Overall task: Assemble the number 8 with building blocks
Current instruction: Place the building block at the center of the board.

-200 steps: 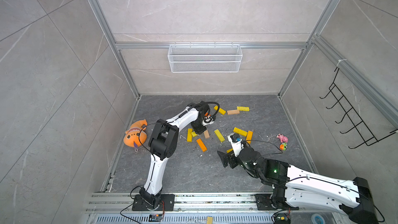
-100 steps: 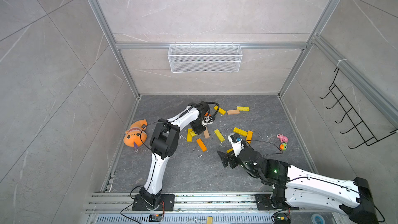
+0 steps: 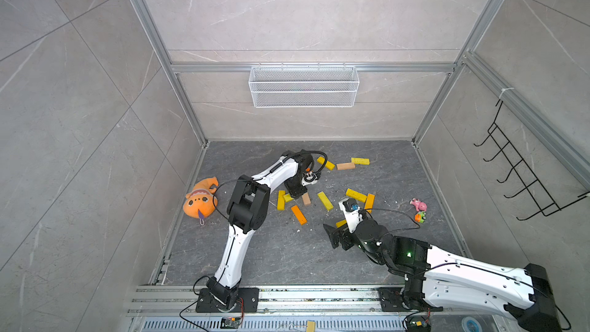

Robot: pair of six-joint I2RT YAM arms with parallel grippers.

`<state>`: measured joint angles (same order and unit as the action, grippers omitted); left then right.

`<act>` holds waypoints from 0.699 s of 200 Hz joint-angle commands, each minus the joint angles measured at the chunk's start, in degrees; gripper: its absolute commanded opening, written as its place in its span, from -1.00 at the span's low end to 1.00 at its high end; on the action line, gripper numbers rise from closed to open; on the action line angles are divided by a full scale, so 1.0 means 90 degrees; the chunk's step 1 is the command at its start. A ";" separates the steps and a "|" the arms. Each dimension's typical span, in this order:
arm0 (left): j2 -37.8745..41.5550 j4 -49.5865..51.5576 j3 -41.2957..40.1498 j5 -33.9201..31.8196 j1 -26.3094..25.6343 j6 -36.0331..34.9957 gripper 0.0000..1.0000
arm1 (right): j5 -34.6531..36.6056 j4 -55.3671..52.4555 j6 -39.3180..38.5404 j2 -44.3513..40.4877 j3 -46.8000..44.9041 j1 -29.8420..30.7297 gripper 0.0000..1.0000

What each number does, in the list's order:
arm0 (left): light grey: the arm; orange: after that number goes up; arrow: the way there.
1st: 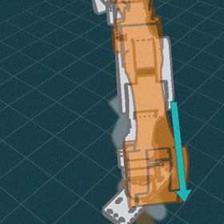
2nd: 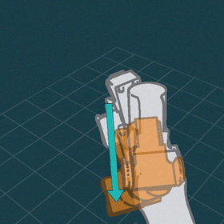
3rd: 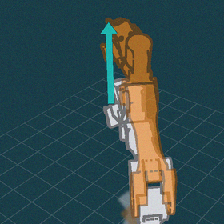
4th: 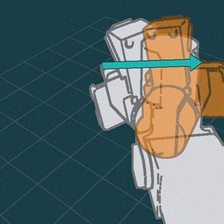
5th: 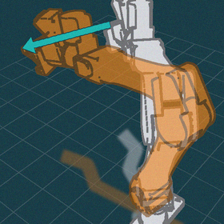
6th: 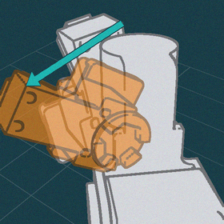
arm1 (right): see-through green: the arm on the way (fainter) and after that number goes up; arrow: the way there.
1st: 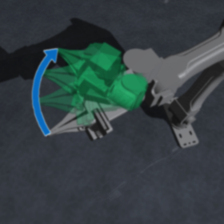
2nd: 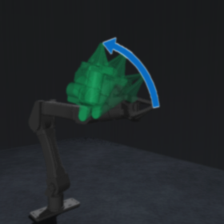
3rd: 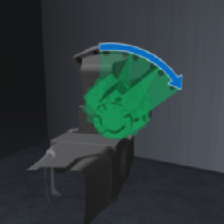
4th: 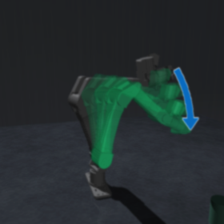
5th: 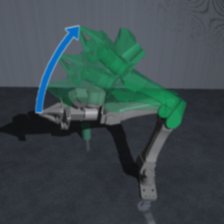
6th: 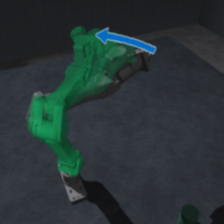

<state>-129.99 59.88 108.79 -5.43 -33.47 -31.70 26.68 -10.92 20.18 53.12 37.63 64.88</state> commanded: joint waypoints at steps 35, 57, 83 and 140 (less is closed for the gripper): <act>0.0159 0.0261 0.0053 -0.0393 -0.0026 -0.0020 -0.59 | 0.0143 -0.0069 0.0175 -0.0058 -0.0167 0.0027 0.98; 0.0314 0.0270 -0.0022 -0.0421 -0.0031 -0.0031 -0.60 | 0.0132 -0.0018 0.0160 0.0012 -0.0157 0.0027 0.98; 0.0476 0.0271 -0.0155 -0.0518 -0.0025 -0.0049 -0.61 | 0.0083 0.0065 0.0157 0.0091 -0.0138 0.0027 0.98; 0.0664 0.0281 -0.0341 -0.0634 -0.0018 -0.0088 -0.63 | 0.0035 0.0138 0.0169 0.0123 -0.0128 0.0027 0.98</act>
<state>-128.09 60.36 105.84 -10.02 -33.56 -31.73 26.79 -10.48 20.99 54.04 36.84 64.88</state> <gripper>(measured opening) 0.307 0.988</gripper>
